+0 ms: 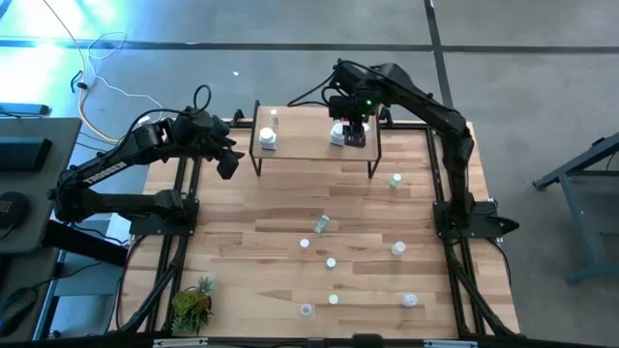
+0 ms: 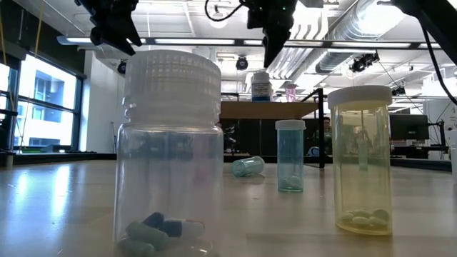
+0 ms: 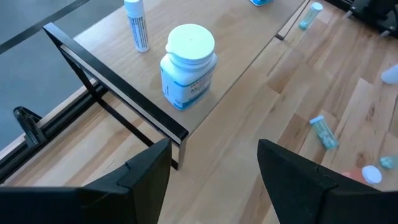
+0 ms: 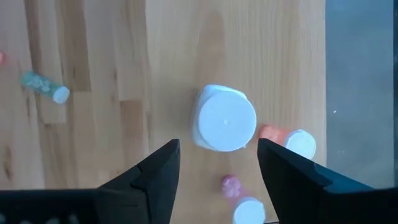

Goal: Pick and place medicine bottles onto shelf by color
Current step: Put the top transparent pill bottle on the shelf

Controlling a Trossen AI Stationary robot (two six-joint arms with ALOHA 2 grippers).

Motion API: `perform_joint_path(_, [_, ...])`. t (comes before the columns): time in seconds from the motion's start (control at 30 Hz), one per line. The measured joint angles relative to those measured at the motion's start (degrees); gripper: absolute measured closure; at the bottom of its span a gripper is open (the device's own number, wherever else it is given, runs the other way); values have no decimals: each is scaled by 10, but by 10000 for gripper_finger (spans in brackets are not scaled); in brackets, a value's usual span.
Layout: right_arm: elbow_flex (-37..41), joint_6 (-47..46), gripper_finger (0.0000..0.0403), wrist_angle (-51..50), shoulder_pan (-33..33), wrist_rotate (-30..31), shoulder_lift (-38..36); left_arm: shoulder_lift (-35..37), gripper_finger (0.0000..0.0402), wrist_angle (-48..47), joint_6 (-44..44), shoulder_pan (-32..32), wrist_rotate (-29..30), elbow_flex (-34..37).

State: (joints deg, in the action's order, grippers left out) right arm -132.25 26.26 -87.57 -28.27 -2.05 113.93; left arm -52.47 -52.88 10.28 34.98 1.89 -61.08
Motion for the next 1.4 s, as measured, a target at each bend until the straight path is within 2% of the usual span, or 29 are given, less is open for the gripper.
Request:
perform_joint_path(0.37, [0,-153,196,0,40,-11,-40,0,172,0,-30,-14,0,0])
perform_joint_path(0.47, [0,-188,196,2,59,-31,-53,0,172,0,-30,-18,0,0])
perform_joint_path(0.6, [0,-221,196,3,90,-27,-65,0,172,0,-41,-18,0,0])
perform_joint_path(0.97, [0,-304,196,-24,194,99,-65,0,172,0,-68,-18,0,0])
perform_joint_path(1.13, [0,-327,196,-24,222,114,-65,0,172,0,-83,-18,0,0])
perform_joint_path(1.27, [0,-345,196,-24,240,152,-65,0,172,0,-90,-18,0,0])
perform_joint_path(1.4, [0,-367,196,-24,256,161,-65,0,172,0,-91,-18,-24,0])
